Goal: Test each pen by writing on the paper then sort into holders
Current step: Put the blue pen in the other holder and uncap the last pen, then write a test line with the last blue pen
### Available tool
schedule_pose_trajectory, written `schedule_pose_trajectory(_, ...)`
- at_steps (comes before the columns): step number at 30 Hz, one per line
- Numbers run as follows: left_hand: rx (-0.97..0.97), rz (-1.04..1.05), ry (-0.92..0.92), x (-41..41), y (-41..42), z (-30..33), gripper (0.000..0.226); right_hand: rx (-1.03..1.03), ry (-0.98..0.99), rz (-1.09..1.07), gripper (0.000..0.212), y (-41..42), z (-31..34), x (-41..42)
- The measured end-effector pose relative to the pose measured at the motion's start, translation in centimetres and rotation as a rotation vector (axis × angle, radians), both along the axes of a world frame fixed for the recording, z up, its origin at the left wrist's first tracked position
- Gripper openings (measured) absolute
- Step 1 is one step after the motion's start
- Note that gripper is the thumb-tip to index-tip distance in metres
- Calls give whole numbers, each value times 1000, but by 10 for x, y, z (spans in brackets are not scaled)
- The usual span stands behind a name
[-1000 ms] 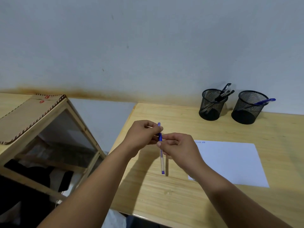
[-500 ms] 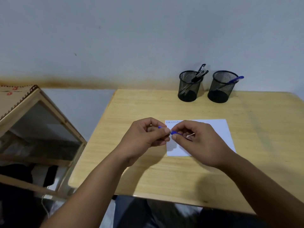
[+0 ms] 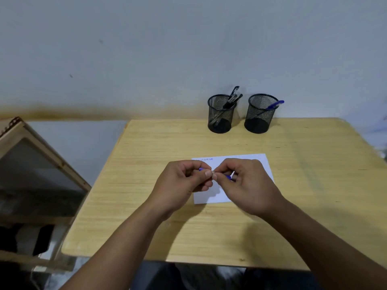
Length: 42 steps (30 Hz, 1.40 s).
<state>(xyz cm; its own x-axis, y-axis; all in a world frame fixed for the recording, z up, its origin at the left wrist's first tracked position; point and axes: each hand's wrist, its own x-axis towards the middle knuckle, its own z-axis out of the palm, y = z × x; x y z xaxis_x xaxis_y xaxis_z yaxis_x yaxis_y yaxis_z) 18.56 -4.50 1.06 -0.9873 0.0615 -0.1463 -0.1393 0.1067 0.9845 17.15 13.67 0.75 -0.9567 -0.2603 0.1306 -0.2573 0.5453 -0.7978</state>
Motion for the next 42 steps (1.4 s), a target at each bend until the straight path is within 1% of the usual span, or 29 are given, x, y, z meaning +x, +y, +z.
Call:
schedule_pose_trajectory(4,-22,-16,-10,-4,2,-3,12,28,-43,-16,15,-1,1,-4)
schedule_pose_trajectory(9,1,-24,-27,-7,4,-4,13,45,-38,-37,16,0,-1,-5)
schedule_pose_trajectory(14,-4,-31,-16,-9,5,-1,16,7,32,-53,14,1,-8,-3)
schedule_pose_trajectory(18,-1,-25,-27,-10,6,2,19,37,99,-73,11,1,-13,0)
schedule_pose_trajectory(24,21,-11,-60,-12,6,2,20,89,196,-66,13,2,-14,2)
schedule_pose_trajectory(29,20,7,-53,-13,9,4,20,110,233,-74,17,1,-14,3)
schedule_pose_trajectory(31,-2,-5,-28,-13,7,4,20,56,209,-63,17,3,-15,2)
schedule_pose_trajectory(35,-91,-67,21,-10,5,3,22,-61,89,-26,10,3,-12,0)
schedule_pose_trajectory(36,-98,-39,36,-11,2,3,21,-79,53,-31,12,6,-11,-1)
schedule_pose_trajectory(37,-78,32,51,-13,-4,2,20,-106,16,-45,15,10,-11,-2)
schedule_pose_trajectory(39,25,192,63,-20,-23,6,20,-146,-20,-79,21,19,-9,0)
schedule_pose_trajectory(40,56,207,70,-23,-31,11,18,-143,-17,-83,22,19,-8,1)
schedule_pose_trajectory(42,9,109,93,-28,-32,22,15,-136,-38,-73,19,13,-7,1)
